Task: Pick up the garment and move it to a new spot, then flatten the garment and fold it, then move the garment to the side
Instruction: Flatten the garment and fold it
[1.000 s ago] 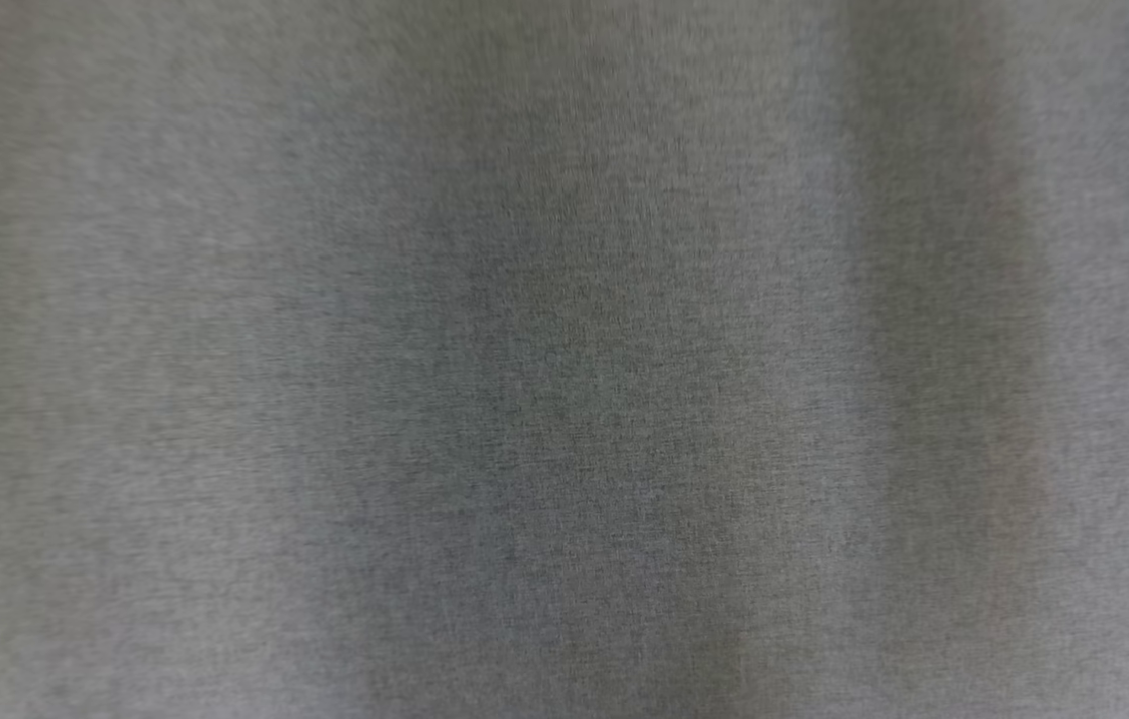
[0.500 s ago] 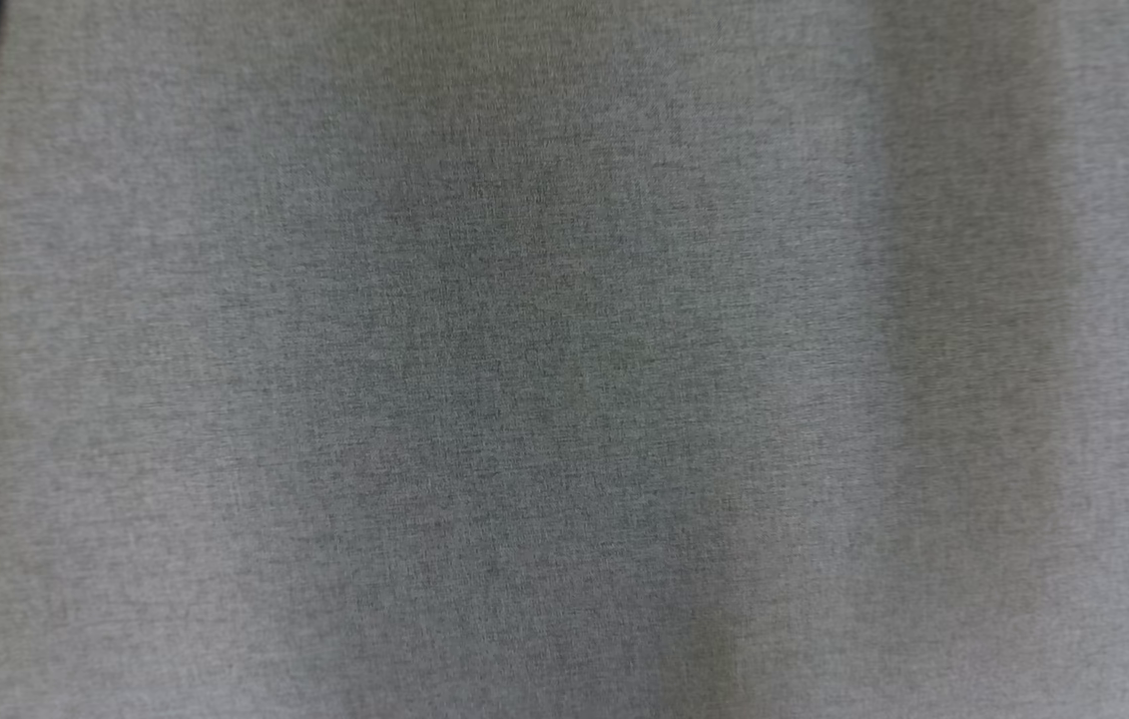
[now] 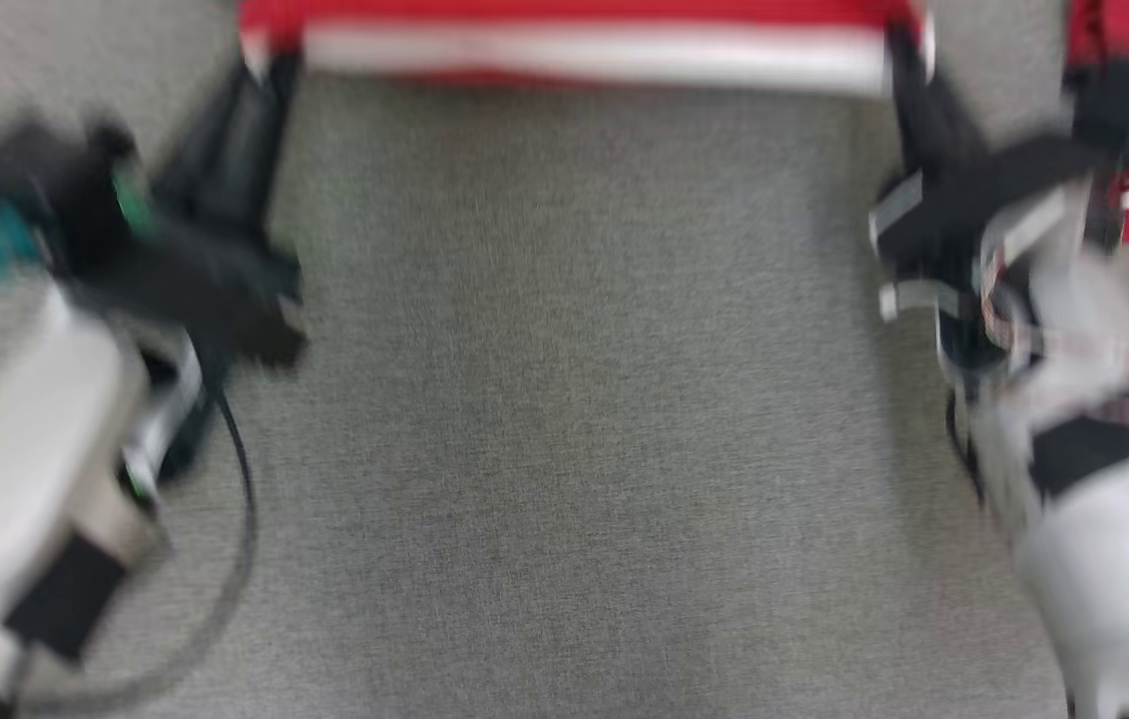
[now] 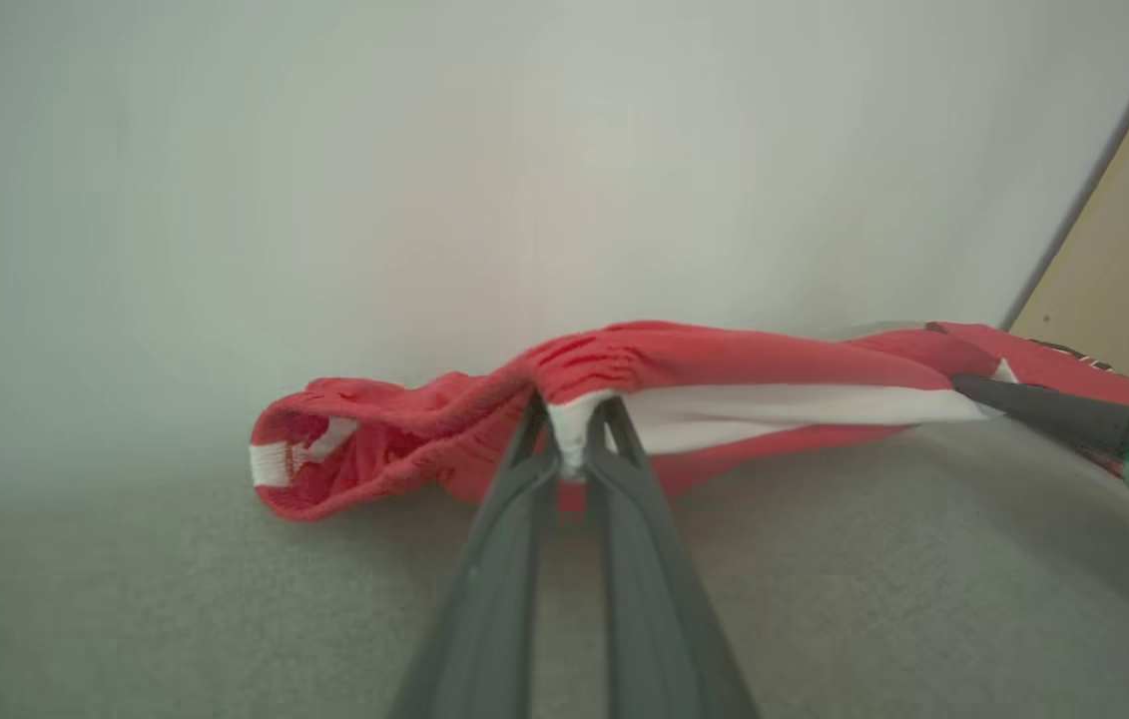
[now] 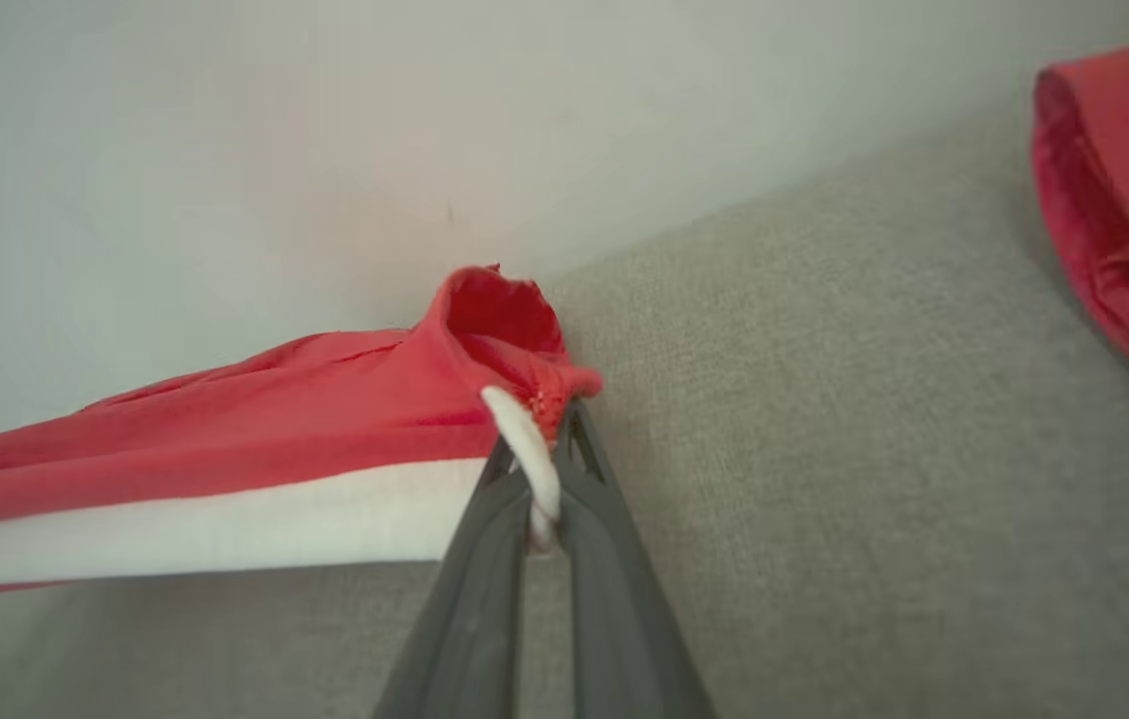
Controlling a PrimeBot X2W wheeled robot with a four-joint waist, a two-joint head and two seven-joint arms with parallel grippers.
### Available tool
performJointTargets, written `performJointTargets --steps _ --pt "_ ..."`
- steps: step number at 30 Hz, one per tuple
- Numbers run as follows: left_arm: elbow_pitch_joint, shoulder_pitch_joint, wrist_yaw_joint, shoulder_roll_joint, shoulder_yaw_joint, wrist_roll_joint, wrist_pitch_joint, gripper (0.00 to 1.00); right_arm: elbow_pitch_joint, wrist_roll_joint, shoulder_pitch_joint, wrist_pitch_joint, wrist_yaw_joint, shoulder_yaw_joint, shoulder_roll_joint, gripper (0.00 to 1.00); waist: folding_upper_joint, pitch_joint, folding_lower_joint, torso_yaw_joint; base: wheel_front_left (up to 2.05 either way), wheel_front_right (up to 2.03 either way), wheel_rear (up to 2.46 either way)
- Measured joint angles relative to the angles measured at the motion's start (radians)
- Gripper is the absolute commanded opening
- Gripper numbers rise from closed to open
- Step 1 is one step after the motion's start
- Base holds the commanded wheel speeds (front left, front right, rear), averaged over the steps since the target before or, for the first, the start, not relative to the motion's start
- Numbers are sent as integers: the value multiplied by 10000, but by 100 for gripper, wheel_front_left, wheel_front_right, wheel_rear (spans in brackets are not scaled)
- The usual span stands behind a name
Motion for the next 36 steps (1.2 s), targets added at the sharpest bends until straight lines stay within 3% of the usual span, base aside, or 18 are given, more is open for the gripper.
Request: performJointTargets --steps 9,18,29,36 --pt "-1262 3946 155 -418 786 838 -2 0 -2182 949 3969 437 0 -249 -291 0 -1 -1243 -2 -7 0 0 0" --pt "-1586 6869 -54 -784 1220 1501 0 0 -4617 1030 7807 1358 2 -1358 228 0 -1 -2503 -1 102 0 0 0" --pt "-1557 8456 -422 -1350 1791 2090 0 0 -7589 727 11160 2986 2 -2834 1218 0 -2 -3529 0 454 0 0 0" --pt "-1526 8560 -598 -1662 1902 2389 0 0 -8128 1296 11293 3060 2 -3016 1241 0 0 -3678 2 697 0 0 0"
